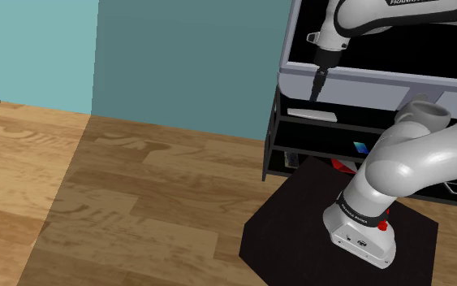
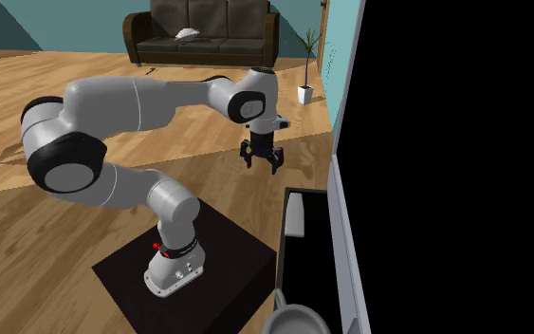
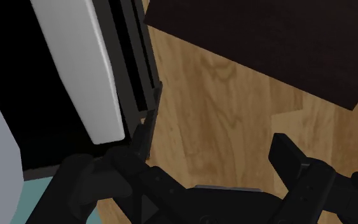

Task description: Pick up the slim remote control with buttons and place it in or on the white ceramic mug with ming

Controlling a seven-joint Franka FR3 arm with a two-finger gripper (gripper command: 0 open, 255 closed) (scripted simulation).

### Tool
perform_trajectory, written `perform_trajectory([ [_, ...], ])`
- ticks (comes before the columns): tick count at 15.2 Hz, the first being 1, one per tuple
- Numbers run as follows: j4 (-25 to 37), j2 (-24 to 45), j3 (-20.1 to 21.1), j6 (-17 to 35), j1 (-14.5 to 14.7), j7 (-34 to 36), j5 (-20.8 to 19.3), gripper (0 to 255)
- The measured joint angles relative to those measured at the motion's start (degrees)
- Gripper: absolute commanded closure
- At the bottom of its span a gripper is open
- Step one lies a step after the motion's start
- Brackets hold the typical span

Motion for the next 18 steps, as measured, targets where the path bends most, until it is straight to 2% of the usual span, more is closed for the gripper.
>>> perform_trajectory([
  [6,-0.9,7.6,-10.2,10.2,0.1,-12.3,-6.0,0],
  [12,2.0,18.5,-20.4,20.1,3.2,-24.7,-7.5,0],
  [18,0.3,23.3,-23.7,26.9,4.8,-27.2,-7.0,0],
])
